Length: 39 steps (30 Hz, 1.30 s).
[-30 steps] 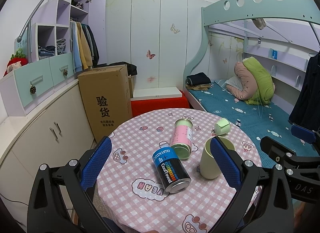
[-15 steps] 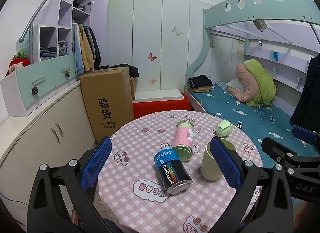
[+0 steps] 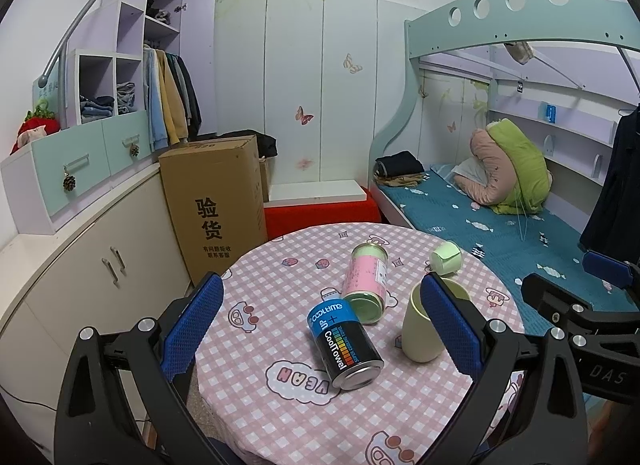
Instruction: Flip cup upright
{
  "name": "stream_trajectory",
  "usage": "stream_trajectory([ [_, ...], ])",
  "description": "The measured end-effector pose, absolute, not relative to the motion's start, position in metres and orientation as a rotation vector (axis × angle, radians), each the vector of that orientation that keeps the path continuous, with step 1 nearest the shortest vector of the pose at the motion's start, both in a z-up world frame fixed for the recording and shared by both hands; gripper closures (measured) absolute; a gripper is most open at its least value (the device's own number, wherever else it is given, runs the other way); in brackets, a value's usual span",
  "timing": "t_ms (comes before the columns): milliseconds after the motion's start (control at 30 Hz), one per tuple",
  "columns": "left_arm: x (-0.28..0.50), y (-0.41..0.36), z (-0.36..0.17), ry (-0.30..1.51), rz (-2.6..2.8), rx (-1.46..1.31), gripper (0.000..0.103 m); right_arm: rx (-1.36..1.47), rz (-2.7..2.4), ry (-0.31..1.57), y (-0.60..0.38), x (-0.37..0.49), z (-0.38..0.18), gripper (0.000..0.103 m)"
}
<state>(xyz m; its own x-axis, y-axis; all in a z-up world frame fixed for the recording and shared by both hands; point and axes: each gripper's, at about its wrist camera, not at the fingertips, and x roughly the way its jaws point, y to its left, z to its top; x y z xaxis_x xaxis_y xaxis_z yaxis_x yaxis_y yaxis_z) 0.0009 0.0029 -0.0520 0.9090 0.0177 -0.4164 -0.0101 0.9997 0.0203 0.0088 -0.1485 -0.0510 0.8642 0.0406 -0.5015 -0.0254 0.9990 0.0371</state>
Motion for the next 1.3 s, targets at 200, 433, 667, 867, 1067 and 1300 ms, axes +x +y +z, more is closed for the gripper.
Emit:
stream_trajectory([
  [200, 0.0036, 0.0045, -0.0482, 0.451, -0.004, 0.009, 0.008, 0.030, 0.032, 0.524, -0.1484, 0.0073, -0.0502, 0.006],
  [433, 0.0034, 0.0029, -0.0458, 0.446, 0.003, 0.016, 0.008, 0.029, 0.032, 0.524, -0.1488, 0.0080, -0.0494, 0.006],
  [667, 0.0035, 0.0034, -0.0462, 0.446, 0.001, 0.015, 0.008, 0.030, 0.033, 0.524, -0.1492, 0.0087, -0.0486, 0.006],
  [867, 0.0038, 0.0041, -0.0460, 0.445, 0.003, 0.016, 0.008, 0.030, 0.032, 0.525, -0.1486, 0.0079, -0.0483, 0.006],
  [1067, 0.0012, 0.0048, -0.0462, 0.423, 0.014, 0.022, 0.008, 0.029, 0.032, 0.524, -0.1486, 0.0087, -0.0475, 0.006],
  [1300, 0.0012, 0.0043, -0.0479, 0.428, 0.012, 0.021, 0.008, 0.029, 0.032, 0.525, -0.1483, 0.0083, -0.0479, 0.006],
])
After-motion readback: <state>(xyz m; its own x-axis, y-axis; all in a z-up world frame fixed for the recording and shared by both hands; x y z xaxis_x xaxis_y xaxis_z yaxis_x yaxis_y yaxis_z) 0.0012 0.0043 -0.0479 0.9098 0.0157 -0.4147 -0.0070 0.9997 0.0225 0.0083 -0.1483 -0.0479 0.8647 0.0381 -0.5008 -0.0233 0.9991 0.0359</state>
